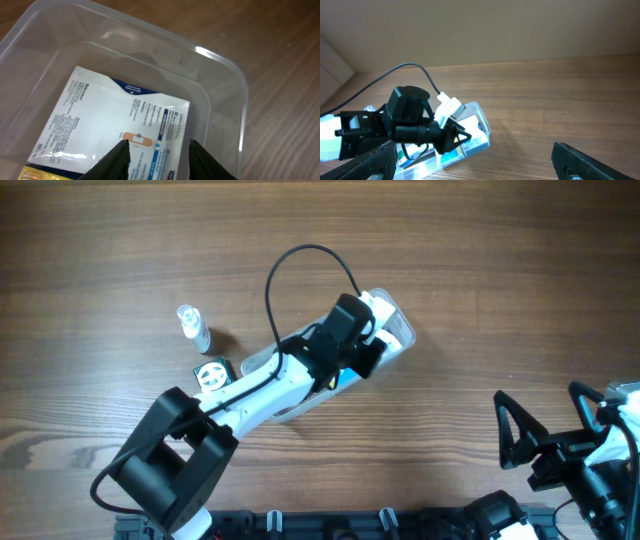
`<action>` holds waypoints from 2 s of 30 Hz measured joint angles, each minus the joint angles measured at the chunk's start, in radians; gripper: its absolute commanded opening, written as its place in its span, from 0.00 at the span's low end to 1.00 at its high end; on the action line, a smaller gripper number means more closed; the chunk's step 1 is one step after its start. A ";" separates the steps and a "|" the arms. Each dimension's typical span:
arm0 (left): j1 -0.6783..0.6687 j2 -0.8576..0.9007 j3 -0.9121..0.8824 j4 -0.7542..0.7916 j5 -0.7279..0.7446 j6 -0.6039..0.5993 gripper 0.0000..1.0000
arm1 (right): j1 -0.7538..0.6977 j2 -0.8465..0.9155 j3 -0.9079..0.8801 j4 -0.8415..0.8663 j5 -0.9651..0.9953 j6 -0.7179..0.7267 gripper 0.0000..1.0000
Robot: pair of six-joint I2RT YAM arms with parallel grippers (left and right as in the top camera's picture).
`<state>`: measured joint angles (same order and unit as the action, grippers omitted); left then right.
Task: Pack container
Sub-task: 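Push the tube down into the container with the left gripper, then move the left gripper left to the green Zam-Buk tin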
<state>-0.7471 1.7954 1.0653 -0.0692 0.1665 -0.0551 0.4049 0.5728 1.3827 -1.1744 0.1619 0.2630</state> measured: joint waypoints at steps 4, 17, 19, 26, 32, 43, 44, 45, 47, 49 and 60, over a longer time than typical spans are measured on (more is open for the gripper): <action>-0.046 0.000 0.000 -0.001 0.018 0.000 0.40 | 0.000 0.000 0.000 0.000 0.000 0.000 1.00; -0.076 -0.003 0.000 -0.177 0.031 -0.002 0.46 | 0.000 0.000 0.000 0.000 0.000 0.000 1.00; -0.076 -0.028 0.000 -0.180 0.026 -0.007 0.47 | 0.000 0.000 0.000 0.000 0.000 0.000 1.00; -0.026 -0.283 0.014 -0.406 -0.060 -0.088 0.11 | 0.000 0.000 0.000 0.000 0.000 0.000 1.00; 0.063 -0.275 0.019 -0.638 -0.183 -0.222 0.04 | 0.000 0.000 0.000 0.000 0.000 0.000 1.00; 0.221 -0.171 0.019 -0.671 -0.279 -0.280 0.04 | 0.000 0.000 0.000 0.000 0.000 0.000 1.00; 0.224 -0.158 0.019 -0.673 -0.281 -0.280 0.04 | 0.000 0.000 0.000 0.000 0.000 0.000 1.00; 0.225 -0.144 0.019 -0.670 -0.282 -0.280 0.04 | 0.000 0.000 0.000 0.000 0.000 0.000 1.00; 0.224 -0.118 0.018 -0.636 -0.295 -0.280 0.04 | 0.000 0.000 0.000 0.000 0.000 0.000 1.00; 0.225 -0.110 0.016 -0.578 -0.329 -0.281 0.04 | 0.000 0.000 0.000 0.000 0.000 0.000 1.00; 0.245 -0.151 0.017 -0.609 -0.328 -0.282 0.52 | 0.000 0.000 0.000 0.000 0.000 0.000 1.00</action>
<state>-0.5018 1.6440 1.0824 -0.6781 -0.1619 -0.3370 0.4049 0.5728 1.3827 -1.1744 0.1619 0.2630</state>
